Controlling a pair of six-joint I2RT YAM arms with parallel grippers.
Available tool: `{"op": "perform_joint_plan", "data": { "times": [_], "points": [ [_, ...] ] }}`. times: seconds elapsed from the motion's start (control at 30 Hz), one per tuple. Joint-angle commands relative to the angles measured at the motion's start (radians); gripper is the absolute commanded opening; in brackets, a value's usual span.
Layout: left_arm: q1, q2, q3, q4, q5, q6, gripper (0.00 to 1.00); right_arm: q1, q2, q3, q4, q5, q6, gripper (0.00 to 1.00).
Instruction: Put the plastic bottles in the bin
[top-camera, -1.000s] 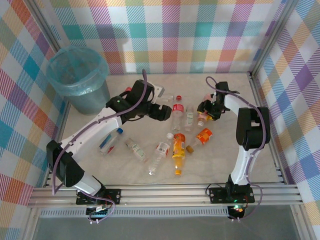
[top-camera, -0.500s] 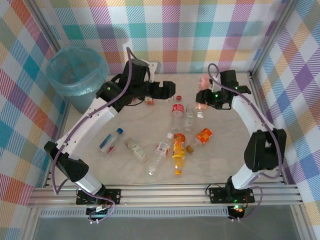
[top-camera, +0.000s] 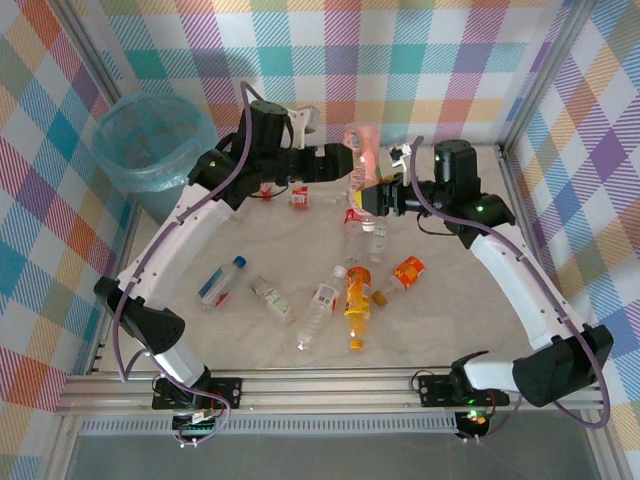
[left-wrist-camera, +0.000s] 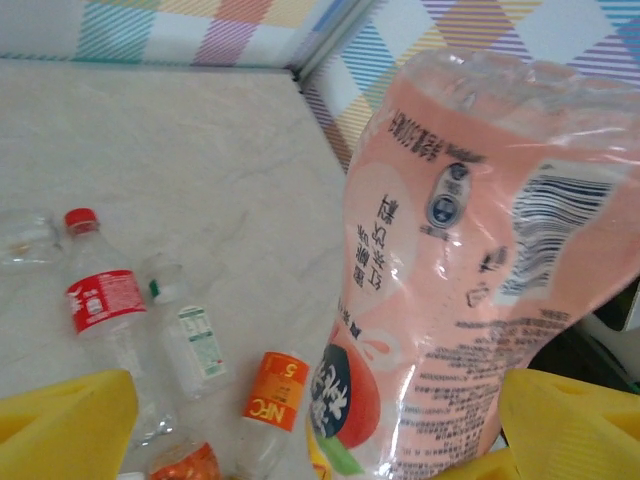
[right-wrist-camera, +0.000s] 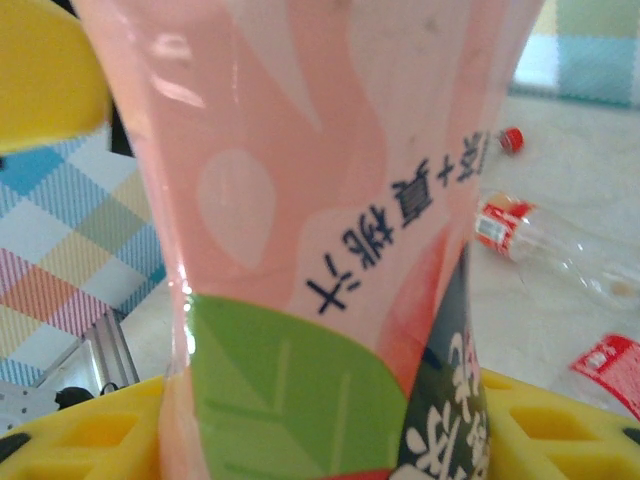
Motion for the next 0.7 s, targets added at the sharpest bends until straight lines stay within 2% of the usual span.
{"op": "perform_joint_plan", "data": {
  "times": [0.0, 0.13, 0.4, 0.67],
  "points": [
    [0.003, -0.04, -0.017, 0.081, 0.107, -0.028, 0.93, 0.014, -0.009, 0.006, 0.058, -0.059, -0.025, 0.58],
    [0.003, -0.058, -0.029, 0.123, 0.142, -0.036, 0.94, 0.03, -0.003, 0.033, 0.04, -0.081, -0.034, 0.58],
    [0.003, -0.074, -0.041, 0.132, 0.119, -0.027, 0.94, 0.092, 0.004, 0.057, 0.021, -0.097, -0.077, 0.58],
    [0.003, -0.129, -0.106, 0.173, 0.068, -0.009, 0.77, 0.129, 0.02, 0.091, -0.027, -0.072, -0.108, 0.58]
  ]
}}
